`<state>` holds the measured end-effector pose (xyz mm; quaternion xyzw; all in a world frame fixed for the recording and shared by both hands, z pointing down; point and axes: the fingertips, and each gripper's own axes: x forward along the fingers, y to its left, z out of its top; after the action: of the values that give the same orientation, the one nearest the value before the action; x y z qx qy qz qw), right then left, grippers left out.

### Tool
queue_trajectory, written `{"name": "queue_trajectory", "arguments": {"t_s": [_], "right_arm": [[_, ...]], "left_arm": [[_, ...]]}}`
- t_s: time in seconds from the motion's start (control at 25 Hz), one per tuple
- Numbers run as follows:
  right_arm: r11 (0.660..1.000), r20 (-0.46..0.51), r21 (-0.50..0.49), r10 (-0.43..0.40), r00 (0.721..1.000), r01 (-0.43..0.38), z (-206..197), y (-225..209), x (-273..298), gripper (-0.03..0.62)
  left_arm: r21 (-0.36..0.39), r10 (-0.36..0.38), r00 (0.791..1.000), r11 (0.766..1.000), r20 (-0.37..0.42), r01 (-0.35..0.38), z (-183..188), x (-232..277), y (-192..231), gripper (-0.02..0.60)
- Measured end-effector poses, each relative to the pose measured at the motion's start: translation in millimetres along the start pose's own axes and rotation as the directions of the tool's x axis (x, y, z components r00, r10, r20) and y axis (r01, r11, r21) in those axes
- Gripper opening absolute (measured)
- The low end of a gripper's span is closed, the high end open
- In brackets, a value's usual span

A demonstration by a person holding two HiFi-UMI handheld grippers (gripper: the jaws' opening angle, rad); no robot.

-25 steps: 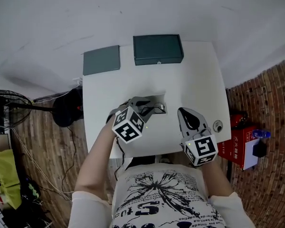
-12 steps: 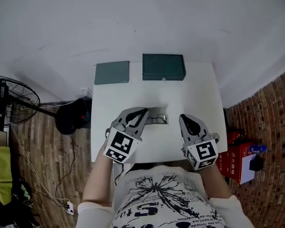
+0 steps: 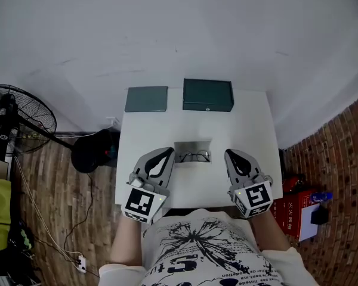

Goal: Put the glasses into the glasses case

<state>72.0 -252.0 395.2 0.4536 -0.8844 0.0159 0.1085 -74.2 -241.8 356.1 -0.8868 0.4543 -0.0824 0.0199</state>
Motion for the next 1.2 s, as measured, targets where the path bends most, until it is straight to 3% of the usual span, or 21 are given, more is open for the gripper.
{"name": "queue_trajectory", "arguments": {"t_s": [0.36, 0.64, 1.2], "right_arm": [[0.999, 0.023, 0.045, -0.014, 1.0, 0.013, 6.6, 3.3, -12.5, 0.014], [0.999, 0.022, 0.035, 0.016, 1.0, -0.017, 8.8, 18.0, -15.7, 0.012], [1.0, 0.04, 0.017, 0.014, 0.999, -0.015, 10.9, 26.7, -13.3, 0.012]], "left_arm": [[-0.017, 0.022, 0.999, 1.0, 0.025, -0.022, 0.7, -18.2, -2.0, 0.014], [-0.002, 0.016, 0.999, 1.0, -0.028, -0.016, -5.5, -28.7, -2.8, 0.014], [-0.04, 0.015, 0.999, 0.999, 0.029, -0.013, -0.9, -28.2, -4.1, 0.014]]}}
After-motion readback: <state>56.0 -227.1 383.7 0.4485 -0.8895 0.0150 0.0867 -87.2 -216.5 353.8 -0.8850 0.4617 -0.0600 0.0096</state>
